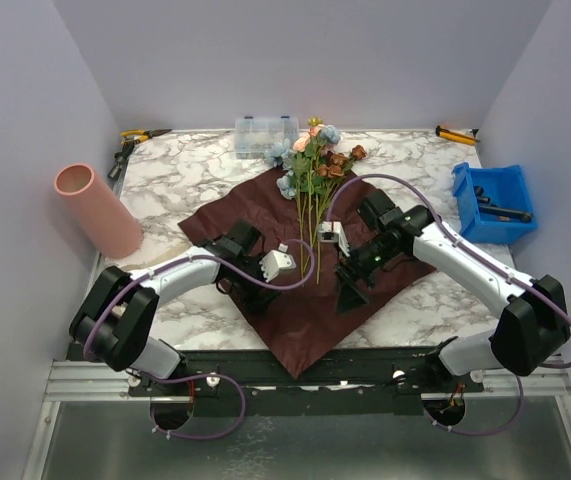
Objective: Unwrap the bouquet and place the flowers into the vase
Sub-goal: Unfold the wrapping paper at the center of the board.
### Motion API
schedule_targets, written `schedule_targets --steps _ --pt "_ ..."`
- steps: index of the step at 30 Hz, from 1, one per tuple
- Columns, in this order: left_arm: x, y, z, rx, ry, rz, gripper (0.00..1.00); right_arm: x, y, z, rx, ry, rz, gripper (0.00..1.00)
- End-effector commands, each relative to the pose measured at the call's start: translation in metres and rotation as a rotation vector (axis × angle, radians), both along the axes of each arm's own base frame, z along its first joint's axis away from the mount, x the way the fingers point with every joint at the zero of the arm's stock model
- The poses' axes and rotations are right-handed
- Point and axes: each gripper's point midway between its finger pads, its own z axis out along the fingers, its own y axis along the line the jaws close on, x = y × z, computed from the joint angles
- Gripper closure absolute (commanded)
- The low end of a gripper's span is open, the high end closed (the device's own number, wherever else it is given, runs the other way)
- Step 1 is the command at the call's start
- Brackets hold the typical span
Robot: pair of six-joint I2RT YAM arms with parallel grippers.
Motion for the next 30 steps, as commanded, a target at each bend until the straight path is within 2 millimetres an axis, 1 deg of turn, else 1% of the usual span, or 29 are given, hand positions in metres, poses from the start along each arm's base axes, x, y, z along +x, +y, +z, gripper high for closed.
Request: schedule_targets --steps 1,3,5,8,10,13,16,18,20,24,26,28,30 --pt "0.014 0.008 -0.009 0.128 -0.204 -0.034 0.23 0.056 -0.02 -0.044 -0.237 -0.205 -0.187 0.13" --pt "0.017 0.006 -0.007 0.139 -0.237 -0.042 0.23 0.068 -0.033 -0.064 -0.317 -0.271 -0.219 0.14" --pt "0.021 0.0 0.002 0.122 -0.265 -0.043 0.21 0.074 -0.045 -0.082 -0.383 -0.322 -0.229 0.13" --pt "0.03 -0.011 0.021 0.074 -0.301 -0.027 0.17 0.076 -0.061 -0.103 -0.462 -0.357 -0.221 0.13" --pt "0.036 -0.018 0.028 0.057 -0.308 -0.018 0.15 0.076 -0.069 -0.115 -0.5 -0.373 -0.212 0.12" --pt "0.043 -0.022 0.028 0.065 -0.305 -0.011 0.14 0.077 -0.079 -0.132 -0.553 -0.381 -0.202 0.12" --pt "0.043 -0.022 0.022 0.073 -0.292 -0.016 0.12 0.071 -0.083 -0.142 -0.577 -0.355 -0.177 0.12" --pt "0.047 -0.015 0.012 0.097 -0.28 -0.006 0.12 0.067 -0.088 -0.15 -0.6 -0.345 -0.161 0.12" --pt "0.054 -0.003 0.002 0.112 -0.249 0.031 0.11 0.065 -0.096 -0.159 -0.64 -0.348 -0.15 0.13" --pt "0.064 0.025 -0.006 0.082 -0.154 0.102 0.11 0.053 -0.108 -0.171 -0.686 -0.315 -0.121 0.13" --pt "0.063 0.041 -0.013 0.107 -0.158 0.105 0.1 0.047 -0.11 -0.173 -0.692 -0.297 -0.111 0.13" --pt "0.057 0.057 -0.023 0.143 -0.157 0.093 0.1 0.042 -0.113 -0.175 -0.702 -0.28 -0.099 0.13" --pt "0.054 0.069 -0.029 0.159 -0.148 0.1 0.09 0.037 -0.117 -0.178 -0.721 -0.261 -0.087 0.13"
